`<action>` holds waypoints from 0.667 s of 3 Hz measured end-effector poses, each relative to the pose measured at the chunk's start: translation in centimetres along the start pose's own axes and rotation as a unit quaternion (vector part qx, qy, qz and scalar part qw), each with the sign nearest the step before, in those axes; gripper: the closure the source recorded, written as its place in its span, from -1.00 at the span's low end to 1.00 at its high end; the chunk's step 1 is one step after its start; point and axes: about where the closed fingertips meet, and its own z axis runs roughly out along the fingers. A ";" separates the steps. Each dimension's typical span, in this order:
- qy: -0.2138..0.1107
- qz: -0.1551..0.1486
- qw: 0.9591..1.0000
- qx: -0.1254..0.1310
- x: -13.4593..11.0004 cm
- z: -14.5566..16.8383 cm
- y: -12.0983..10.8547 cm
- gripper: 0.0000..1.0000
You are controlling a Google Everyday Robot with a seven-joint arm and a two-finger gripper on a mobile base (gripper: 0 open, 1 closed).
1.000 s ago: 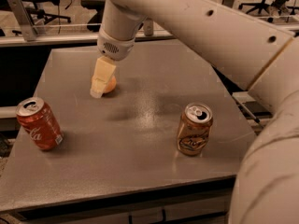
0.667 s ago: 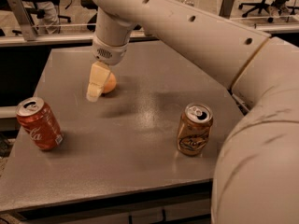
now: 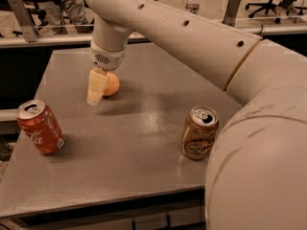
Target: Pick orange
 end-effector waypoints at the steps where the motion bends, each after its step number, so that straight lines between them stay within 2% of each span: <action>1: 0.005 -0.001 1.000 -0.006 0.2 0.6 -0.1 -0.16; 2: 0.003 -0.001 1.000 -0.009 0.2 0.1 -0.3 0.28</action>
Offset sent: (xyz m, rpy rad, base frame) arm 0.0032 -0.0065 0.0093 0.0050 0.0185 0.0060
